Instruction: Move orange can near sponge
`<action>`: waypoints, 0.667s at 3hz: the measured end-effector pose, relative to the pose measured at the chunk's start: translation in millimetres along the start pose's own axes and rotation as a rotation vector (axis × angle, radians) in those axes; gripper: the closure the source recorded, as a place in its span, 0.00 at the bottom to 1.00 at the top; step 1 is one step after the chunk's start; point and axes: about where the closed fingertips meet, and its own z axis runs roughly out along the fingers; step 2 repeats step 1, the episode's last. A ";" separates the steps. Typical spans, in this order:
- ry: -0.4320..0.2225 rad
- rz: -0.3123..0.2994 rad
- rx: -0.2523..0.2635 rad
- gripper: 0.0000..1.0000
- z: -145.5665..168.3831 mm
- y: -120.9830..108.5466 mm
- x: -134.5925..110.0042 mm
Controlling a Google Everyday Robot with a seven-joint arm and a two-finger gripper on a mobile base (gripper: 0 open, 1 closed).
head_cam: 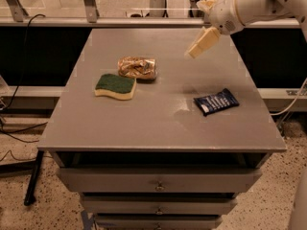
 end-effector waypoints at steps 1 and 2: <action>0.000 0.000 0.000 0.00 0.1 0.0 0.0; 0.000 0.000 0.000 0.00 0.1 0.0 0.0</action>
Offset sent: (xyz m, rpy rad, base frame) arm 0.0000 0.0000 0.0000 0.0000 0.0000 0.0000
